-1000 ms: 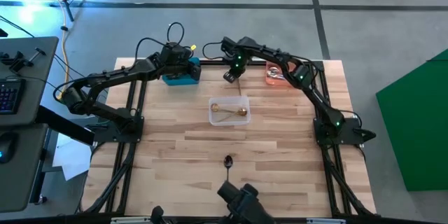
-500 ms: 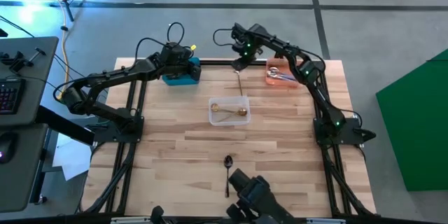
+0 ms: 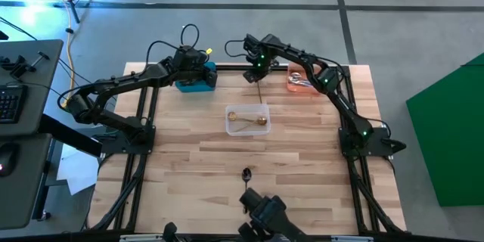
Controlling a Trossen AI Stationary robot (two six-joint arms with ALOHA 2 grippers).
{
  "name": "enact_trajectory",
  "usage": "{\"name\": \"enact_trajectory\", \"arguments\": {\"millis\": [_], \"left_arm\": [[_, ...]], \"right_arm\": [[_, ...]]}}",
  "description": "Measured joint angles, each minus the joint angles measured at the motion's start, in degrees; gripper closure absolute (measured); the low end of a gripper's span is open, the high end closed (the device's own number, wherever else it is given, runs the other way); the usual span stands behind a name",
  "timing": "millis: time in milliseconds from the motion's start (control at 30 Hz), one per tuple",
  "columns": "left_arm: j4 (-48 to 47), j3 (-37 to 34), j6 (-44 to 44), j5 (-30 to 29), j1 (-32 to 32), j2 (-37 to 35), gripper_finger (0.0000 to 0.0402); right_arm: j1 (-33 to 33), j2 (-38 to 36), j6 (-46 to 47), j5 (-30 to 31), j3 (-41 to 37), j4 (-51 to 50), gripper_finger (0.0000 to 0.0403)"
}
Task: Sort silverware by color (type)
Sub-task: Put the golden spoon into the white bin
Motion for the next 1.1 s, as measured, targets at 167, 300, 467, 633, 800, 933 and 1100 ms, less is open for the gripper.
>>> {"name": "enact_trajectory", "arguments": {"millis": [167,300,467,633,800,933,1100], "left_arm": [[0.0,0.0,0.5,0.0,0.0,0.0,0.0399],[0.0,0.0,0.6,0.0,0.0,0.0,0.0399],[0.0,0.0,1.4,0.0,0.0,0.0,0.0399],[0.1,0.0,1.4,0.0,0.0,0.0,0.0399],[0.4,0.0,1.5,0.0,0.0,0.0,0.0399],[0.5,0.0,2.0,-0.1,0.0,0.0,0.0399],[0.5,0.0,2.0,0.2,0.0,0.0,0.0399]], "right_arm": [[0.1,0.5,-1.2,0.3,0.1,-0.2,0.0302],[0.0,0.5,-3.5,0.6,0.1,-0.3,0.0359],[-0.9,0.7,-6.5,-0.9,0.2,-0.4,0.0393],[-2.2,0.4,-9.9,-4.1,2.3,-1.9,0.0399],[-3.0,-4.7,-11.4,-7.7,2.0,-2.5,0.04],[-2.3,-9.9,-11.4,-11.1,2.0,-3.0,0.04],[1.2,-16.2,-13.3,-14.0,2.0,-4.0,0.0401]]}}
